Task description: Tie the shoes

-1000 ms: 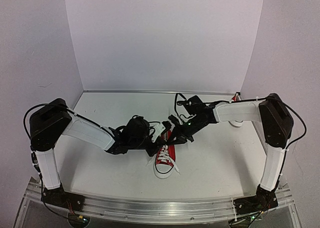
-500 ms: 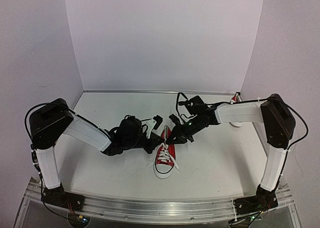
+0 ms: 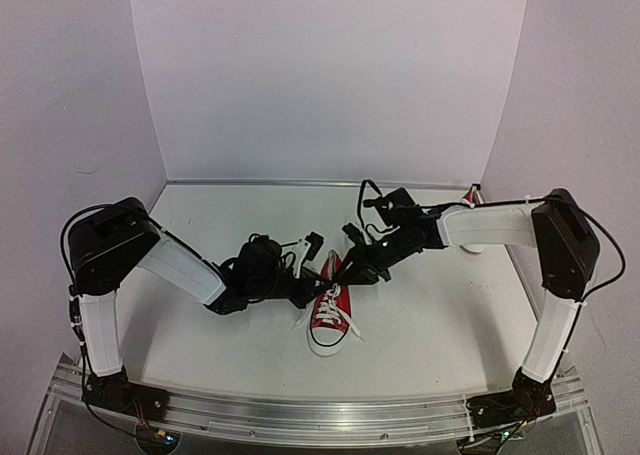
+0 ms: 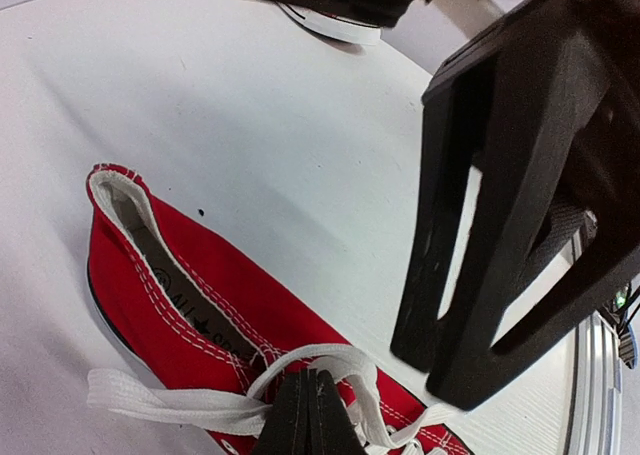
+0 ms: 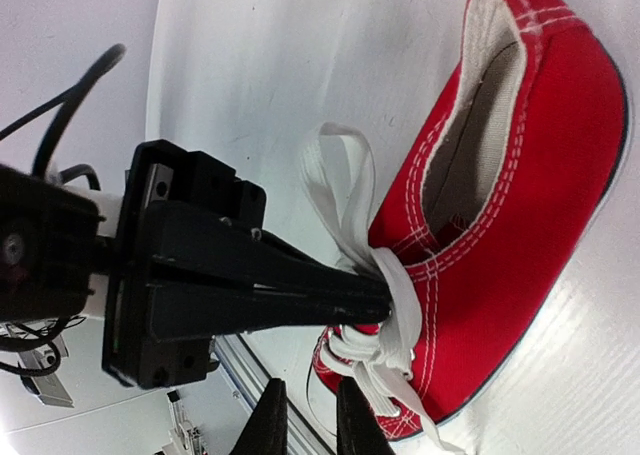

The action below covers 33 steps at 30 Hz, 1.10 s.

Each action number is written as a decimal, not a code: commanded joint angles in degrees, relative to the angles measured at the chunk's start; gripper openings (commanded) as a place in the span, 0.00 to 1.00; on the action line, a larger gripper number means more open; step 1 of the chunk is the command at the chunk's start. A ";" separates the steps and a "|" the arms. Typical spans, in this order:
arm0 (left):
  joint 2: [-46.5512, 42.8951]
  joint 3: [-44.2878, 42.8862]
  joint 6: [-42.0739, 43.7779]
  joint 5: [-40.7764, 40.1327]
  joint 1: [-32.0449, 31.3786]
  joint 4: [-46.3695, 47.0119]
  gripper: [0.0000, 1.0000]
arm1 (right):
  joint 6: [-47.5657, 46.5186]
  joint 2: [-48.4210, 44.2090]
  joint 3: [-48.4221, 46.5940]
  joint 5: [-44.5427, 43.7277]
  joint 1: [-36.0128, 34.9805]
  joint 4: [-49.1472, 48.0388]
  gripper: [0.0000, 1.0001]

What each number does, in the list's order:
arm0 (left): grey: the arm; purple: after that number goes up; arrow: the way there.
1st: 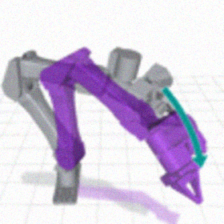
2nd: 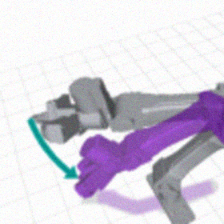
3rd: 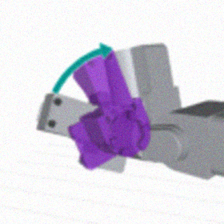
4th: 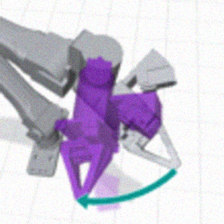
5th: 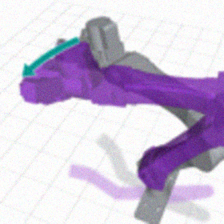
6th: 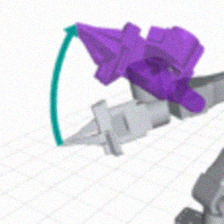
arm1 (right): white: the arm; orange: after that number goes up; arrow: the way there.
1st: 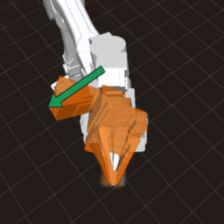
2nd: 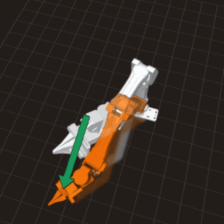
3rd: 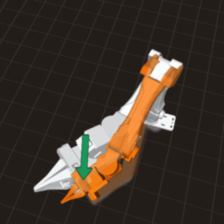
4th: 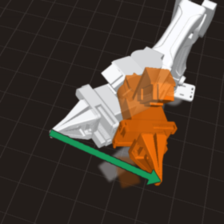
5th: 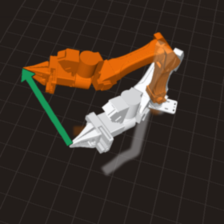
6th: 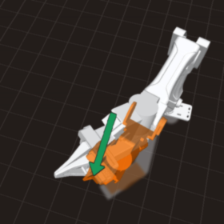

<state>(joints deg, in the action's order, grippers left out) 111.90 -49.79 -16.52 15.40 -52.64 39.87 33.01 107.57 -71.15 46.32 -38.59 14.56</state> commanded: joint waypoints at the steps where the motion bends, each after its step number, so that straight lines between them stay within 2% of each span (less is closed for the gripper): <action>1: -1.08 0.84 0.05 -0.33 0.52 0.70 0.00 | 0.73 -5.02 1.58 -3.19 3.11 -0.76 0.23; 5: -1.25 0.88 0.78 -0.20 0.52 -0.48 0.00 | 0.68 -2.46 0.35 -2.08 3.05 0.45 0.26; 20: -1.13 0.59 0.72 -0.48 0.52 -0.84 0.00 | -1.29 3.26 -2.61 -1.61 1.44 1.36 0.25; 28: -0.83 -0.13 1.12 -0.56 0.55 -1.82 0.00 | -1.76 4.74 -3.90 -0.74 1.07 1.35 0.14; 33: -0.57 -0.41 0.54 -0.42 0.78 -1.75 0.00 | -1.76 5.01 -3.98 -0.19 0.85 1.35 0.10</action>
<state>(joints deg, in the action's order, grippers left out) 111.90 -49.36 -16.34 15.27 -52.41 39.03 31.85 111.79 -73.05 45.13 -37.11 16.10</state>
